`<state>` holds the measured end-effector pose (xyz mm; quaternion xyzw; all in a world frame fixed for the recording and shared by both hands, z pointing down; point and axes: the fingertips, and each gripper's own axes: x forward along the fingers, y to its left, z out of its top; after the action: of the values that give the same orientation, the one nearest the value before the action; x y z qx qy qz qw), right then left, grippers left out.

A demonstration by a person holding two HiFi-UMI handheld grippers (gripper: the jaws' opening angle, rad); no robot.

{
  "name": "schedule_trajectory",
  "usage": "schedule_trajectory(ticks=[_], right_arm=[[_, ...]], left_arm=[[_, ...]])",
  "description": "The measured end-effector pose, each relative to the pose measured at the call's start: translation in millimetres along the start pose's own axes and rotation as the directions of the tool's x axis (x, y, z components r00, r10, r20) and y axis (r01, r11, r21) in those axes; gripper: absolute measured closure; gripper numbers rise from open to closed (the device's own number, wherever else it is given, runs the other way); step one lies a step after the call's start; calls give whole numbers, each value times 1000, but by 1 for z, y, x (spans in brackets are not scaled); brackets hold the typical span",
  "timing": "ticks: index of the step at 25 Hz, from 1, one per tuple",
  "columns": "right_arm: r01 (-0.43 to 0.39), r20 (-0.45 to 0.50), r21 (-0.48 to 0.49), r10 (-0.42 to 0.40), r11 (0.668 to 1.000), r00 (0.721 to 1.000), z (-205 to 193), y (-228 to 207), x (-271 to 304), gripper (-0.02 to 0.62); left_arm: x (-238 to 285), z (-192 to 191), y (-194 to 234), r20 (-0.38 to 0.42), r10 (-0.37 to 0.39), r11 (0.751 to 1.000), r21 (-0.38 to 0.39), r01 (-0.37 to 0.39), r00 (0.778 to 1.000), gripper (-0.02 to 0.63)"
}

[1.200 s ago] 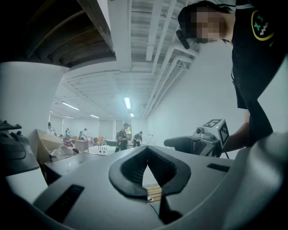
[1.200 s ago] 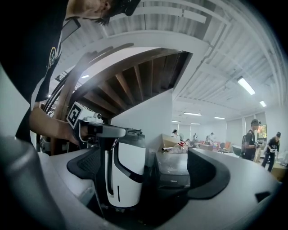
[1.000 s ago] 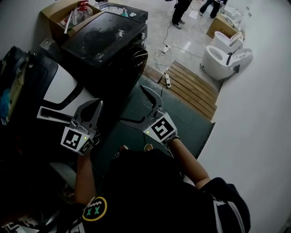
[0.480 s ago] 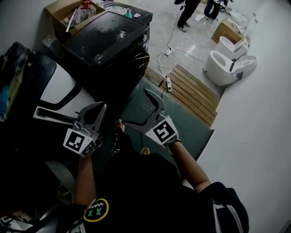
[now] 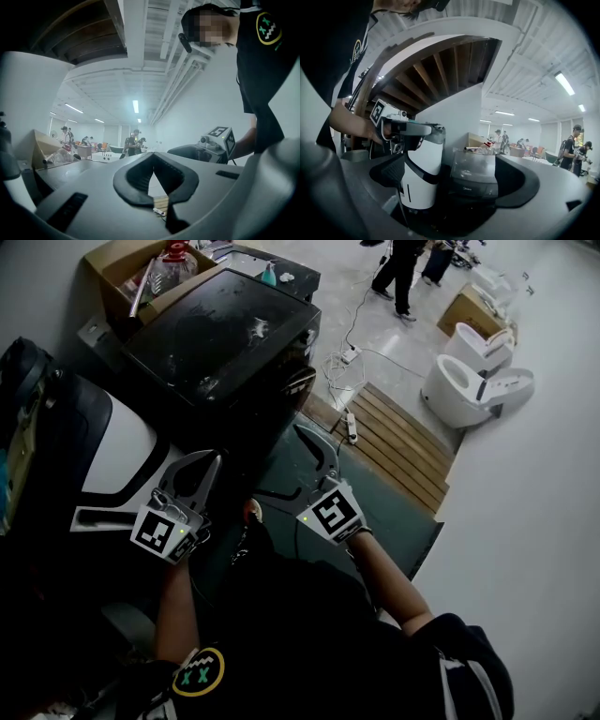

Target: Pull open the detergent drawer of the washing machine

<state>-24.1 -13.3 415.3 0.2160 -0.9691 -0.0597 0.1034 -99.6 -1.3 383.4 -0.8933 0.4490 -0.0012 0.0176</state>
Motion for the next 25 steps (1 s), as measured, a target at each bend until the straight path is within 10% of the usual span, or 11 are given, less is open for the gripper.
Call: schedule_trajectory(ticks=[13, 25], right_arm=[[71, -60, 31, -69, 997, 996, 3, -95, 139, -5], [66, -79, 42, -62, 997, 995, -5, -134, 183, -5]], left_arm=[[72, -4, 155, 4, -82, 996, -43, 82, 997, 588], [111, 10, 194, 26, -101, 993, -57, 102, 995, 588]])
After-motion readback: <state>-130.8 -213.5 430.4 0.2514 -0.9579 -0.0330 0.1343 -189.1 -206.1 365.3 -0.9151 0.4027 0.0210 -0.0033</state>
